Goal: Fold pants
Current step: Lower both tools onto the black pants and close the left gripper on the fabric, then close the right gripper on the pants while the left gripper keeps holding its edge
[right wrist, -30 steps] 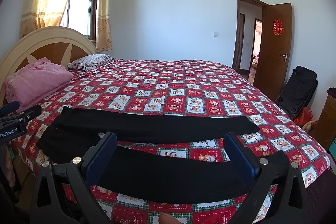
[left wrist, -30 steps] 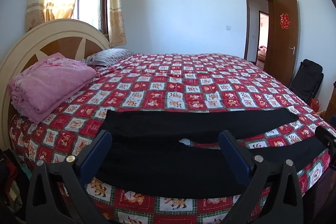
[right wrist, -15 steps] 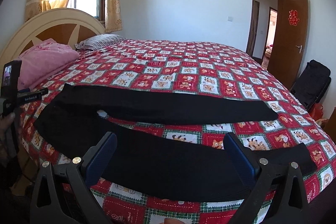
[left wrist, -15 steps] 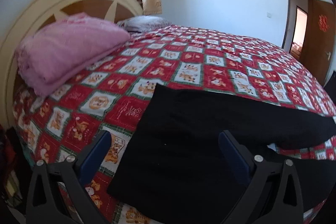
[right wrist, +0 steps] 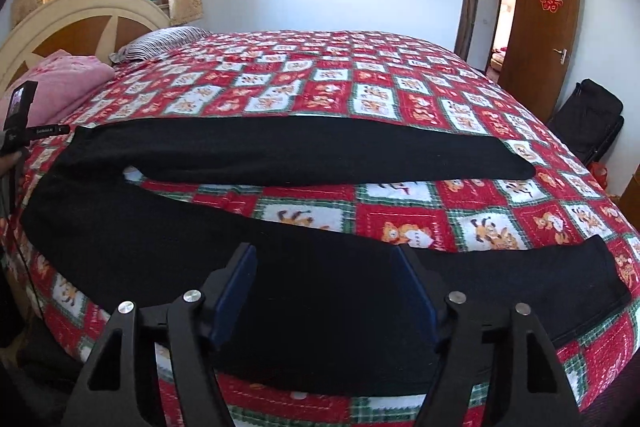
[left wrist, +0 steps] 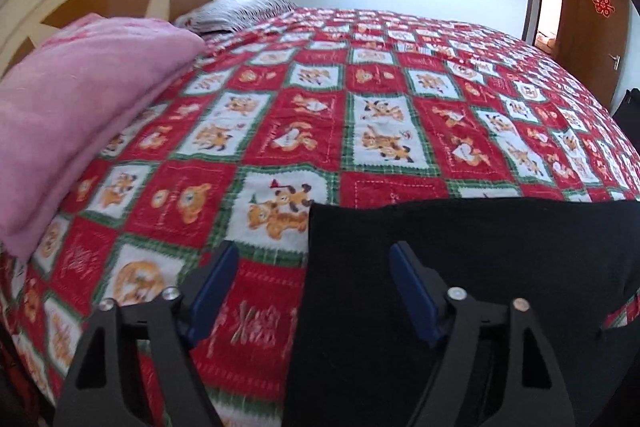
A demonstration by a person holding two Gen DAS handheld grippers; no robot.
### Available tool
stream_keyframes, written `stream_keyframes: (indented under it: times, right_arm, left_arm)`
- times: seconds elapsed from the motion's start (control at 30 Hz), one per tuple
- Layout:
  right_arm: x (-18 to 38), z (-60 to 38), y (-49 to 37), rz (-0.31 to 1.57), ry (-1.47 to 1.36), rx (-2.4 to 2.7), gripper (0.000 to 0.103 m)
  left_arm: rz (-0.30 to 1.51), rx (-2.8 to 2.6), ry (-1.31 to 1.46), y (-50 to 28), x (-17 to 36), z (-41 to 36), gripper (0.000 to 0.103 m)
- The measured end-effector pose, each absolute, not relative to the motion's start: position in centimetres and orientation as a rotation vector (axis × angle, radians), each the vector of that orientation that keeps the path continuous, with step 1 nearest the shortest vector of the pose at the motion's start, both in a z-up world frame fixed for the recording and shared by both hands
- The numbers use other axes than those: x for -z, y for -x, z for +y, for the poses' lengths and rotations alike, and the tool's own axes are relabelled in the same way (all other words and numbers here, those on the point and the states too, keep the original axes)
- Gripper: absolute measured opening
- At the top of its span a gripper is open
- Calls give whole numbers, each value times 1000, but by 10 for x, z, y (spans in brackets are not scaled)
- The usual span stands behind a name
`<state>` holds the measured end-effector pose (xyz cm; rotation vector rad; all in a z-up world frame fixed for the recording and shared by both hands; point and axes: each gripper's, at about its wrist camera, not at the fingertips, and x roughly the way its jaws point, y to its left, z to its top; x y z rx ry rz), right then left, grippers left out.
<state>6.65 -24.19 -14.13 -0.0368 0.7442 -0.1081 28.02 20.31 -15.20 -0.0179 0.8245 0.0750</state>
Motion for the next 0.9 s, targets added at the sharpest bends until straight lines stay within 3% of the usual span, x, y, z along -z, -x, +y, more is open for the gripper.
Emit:
stream_keyframes:
  times: [0.07,0.1,0.17,0.3,0.5,0.6,0.9]
  right_arm:
    - [142,-251,-71,754,28,131,71]
    - [141,-256,-74,757,19,141,71]
    - [141,-265,-79,757,11,162,71]
    - [141,-286,-93,784,-31,175,62]
    - [138,-324,-119,821,-87,201,60]
    - [132,-350,-131,820,-119,230,60]
    - [124,-451,-167,828,-263,355,60]
  left_arm:
    - [861,-43,57,-293,162,207,67]
    - [873,-22,83,-298,168,210,57]
    - [892,4,105,-303,174,211,48]
    - [893,45,89,-307,174,206,39]
    - [917,70,76,-318,173,209,39]
    - [893,97,88,-319,172,212,32]
    - [885,114,91,-320,175,210,27]
